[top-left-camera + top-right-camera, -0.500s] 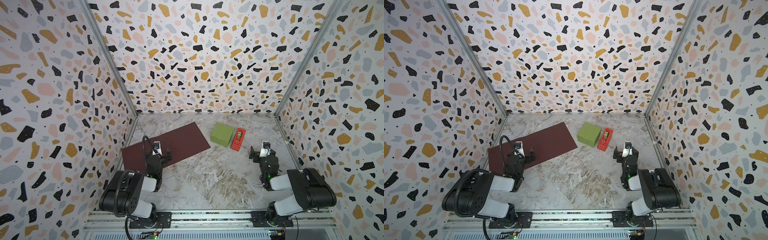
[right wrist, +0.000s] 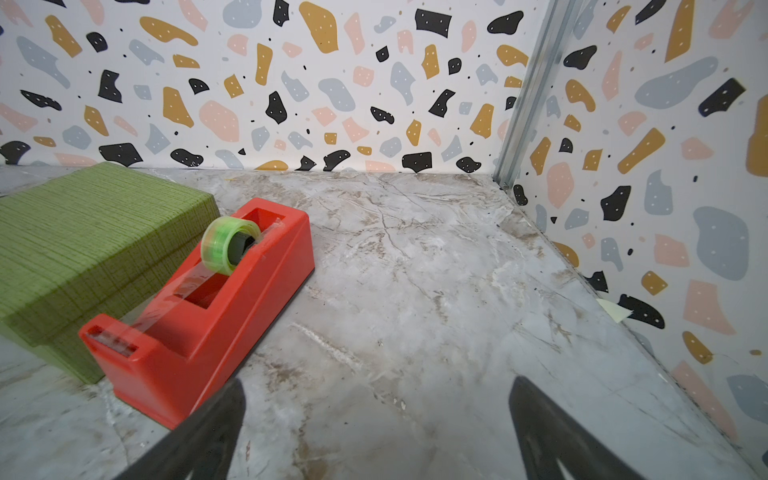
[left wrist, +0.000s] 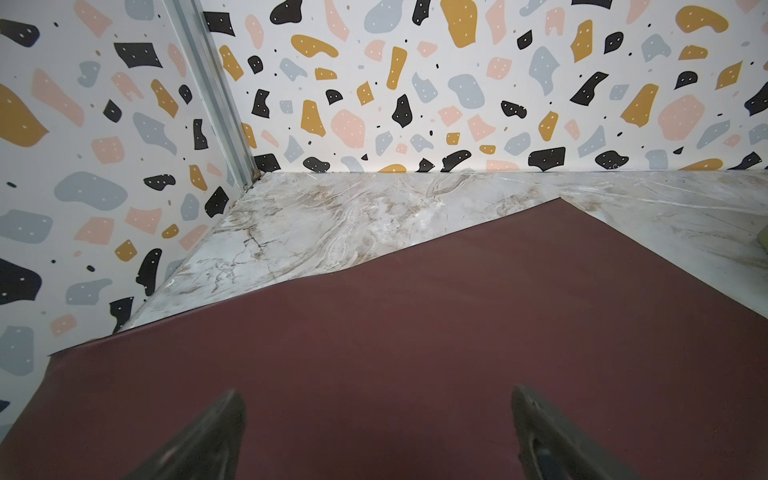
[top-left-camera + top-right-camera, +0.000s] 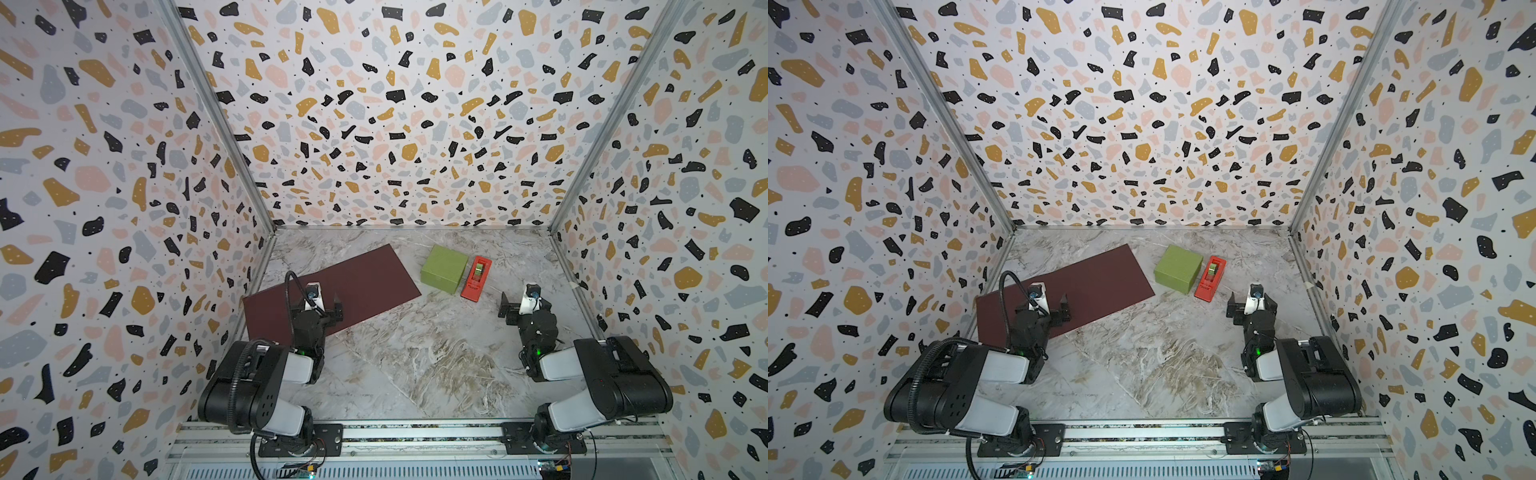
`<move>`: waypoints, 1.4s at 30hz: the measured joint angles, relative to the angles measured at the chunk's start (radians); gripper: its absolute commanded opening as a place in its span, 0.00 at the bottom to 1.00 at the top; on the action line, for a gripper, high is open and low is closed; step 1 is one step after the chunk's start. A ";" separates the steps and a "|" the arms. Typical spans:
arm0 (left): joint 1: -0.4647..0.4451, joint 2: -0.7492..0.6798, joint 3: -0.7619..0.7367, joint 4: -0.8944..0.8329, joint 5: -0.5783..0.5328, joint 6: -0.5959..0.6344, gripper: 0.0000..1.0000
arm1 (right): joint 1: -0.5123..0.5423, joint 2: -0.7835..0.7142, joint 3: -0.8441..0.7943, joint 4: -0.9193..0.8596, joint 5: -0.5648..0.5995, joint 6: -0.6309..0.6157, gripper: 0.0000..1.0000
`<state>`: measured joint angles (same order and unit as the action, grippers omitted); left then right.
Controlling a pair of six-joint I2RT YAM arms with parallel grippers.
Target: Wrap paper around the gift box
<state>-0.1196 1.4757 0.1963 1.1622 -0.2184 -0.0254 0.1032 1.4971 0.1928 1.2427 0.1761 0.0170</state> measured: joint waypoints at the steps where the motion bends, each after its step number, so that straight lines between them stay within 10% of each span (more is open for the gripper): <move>1: 0.000 0.000 0.000 0.000 -0.001 0.000 0.99 | 0.000 0.000 0.000 0.000 0.000 0.000 0.99; 32: 0.000 -0.005 0.000 -0.001 -0.004 -0.004 1.00 | 0.012 -0.003 0.000 -0.002 0.018 -0.002 0.99; 42: 0.000 -0.378 0.152 -0.399 -0.162 -0.202 0.99 | 0.108 -0.359 0.143 -0.378 0.103 0.086 0.97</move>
<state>-0.1196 1.0981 0.3485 0.7631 -0.3805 -0.2276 0.2108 1.1381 0.3359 0.8646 0.2794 0.1032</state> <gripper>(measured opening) 0.995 0.991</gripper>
